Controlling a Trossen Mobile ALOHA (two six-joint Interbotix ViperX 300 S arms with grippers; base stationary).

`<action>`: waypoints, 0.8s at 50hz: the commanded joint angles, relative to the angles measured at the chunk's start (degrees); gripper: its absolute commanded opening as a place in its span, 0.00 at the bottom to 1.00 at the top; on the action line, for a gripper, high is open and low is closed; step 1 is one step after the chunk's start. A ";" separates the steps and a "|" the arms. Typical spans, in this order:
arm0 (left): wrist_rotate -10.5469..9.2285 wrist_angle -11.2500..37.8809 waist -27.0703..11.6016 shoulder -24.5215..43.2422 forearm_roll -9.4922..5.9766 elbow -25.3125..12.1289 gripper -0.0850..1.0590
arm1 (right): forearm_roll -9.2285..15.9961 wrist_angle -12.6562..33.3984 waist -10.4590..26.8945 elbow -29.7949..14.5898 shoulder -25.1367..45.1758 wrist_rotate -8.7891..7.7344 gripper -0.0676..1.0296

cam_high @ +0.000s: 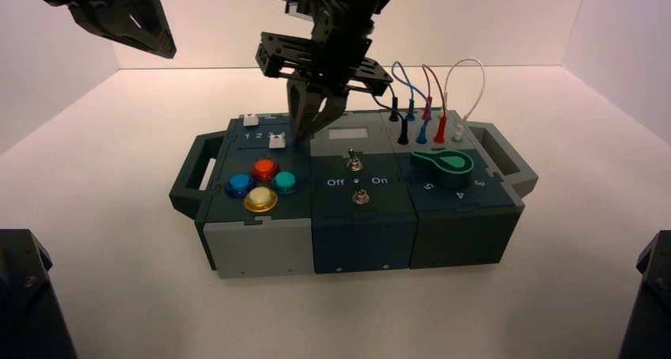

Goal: Move the bottom slider to position 3.

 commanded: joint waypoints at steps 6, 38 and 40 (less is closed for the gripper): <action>0.44 -0.26 -0.18 -0.09 0.18 -1.67 0.05 | 0.79 0.70 1.67 -1.93 0.53 -0.18 0.04; 0.53 -0.18 -0.18 -0.70 0.18 -1.58 0.05 | 0.00 0.88 0.00 2.11 -2.99 -0.18 0.04; 0.53 -0.26 -0.18 -0.88 0.18 -1.58 0.05 | -0.35 0.97 -0.88 3.16 -4.48 -0.18 0.04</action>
